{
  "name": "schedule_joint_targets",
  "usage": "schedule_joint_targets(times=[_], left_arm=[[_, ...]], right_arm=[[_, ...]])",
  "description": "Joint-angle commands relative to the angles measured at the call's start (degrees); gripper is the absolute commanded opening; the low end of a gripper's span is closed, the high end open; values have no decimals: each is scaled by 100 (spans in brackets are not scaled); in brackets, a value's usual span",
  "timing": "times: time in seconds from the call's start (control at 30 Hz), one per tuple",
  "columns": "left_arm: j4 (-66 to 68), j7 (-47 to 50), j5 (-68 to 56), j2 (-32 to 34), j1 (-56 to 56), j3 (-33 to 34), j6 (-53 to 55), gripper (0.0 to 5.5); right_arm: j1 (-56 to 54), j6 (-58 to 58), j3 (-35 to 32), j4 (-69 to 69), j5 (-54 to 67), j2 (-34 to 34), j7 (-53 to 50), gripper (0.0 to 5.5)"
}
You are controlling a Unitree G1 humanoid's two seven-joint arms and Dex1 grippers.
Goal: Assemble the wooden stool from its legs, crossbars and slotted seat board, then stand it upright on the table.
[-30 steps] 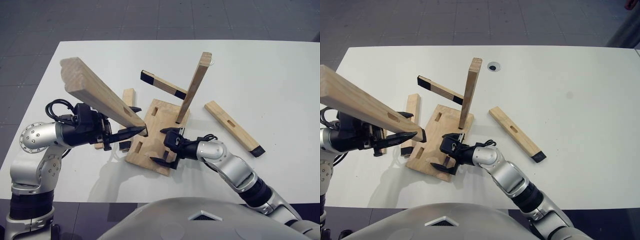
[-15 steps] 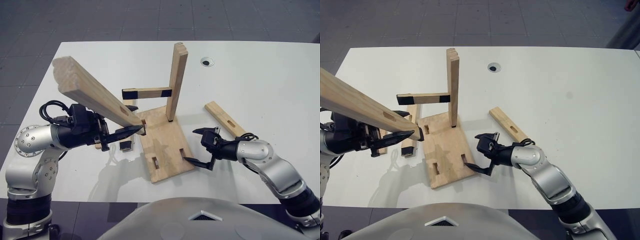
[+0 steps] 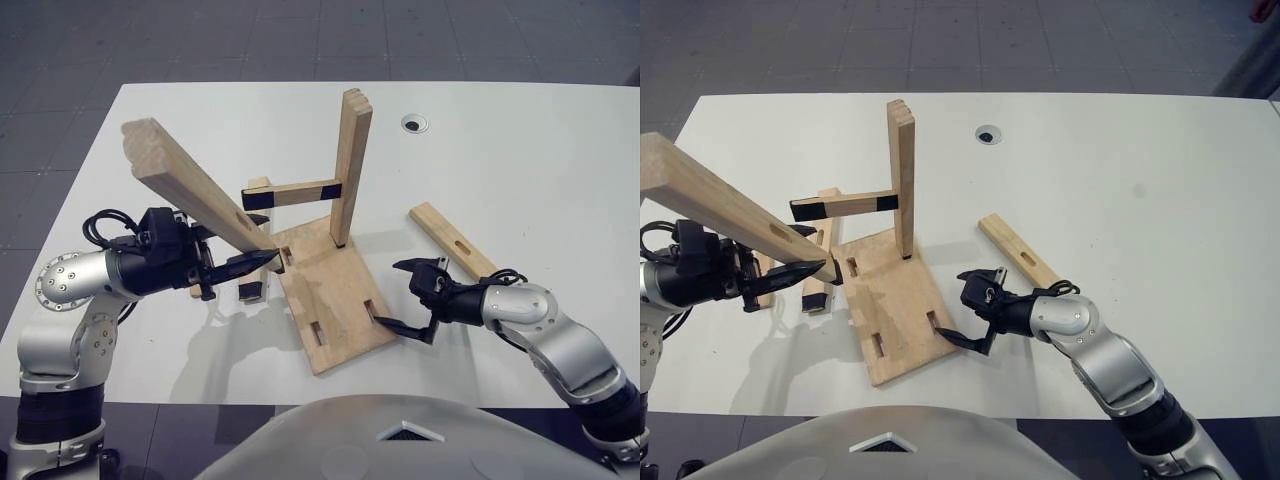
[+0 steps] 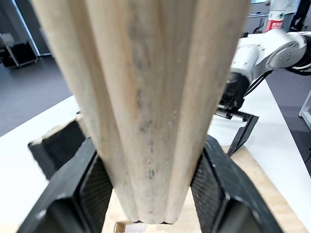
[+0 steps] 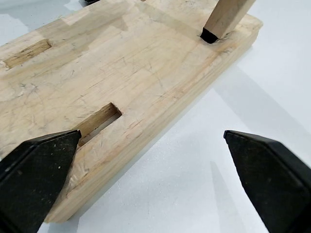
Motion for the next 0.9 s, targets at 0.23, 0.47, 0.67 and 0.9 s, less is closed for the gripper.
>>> schedule_joint_targets(times=[0.23, 0.47, 0.67, 0.9], left_arm=[[985, -131, 230, -153, -439, -167, -192, 206], [1166, 94, 417, -389, -594, -210, -283, 206], [1165, 281, 498, -552, -637, -220, -294, 206], [941, 289, 424, -625, -453, -199, -223, 206]], right_arm=[[-137, 717, -818, -395, 226, -132, -215, 550], [9, 719, -874, -548, 280, -132, -281, 550], [65, 672, -907, -565, 293, -111, -353, 550], [31, 657, -1011, -532, 324, -74, -419, 550]])
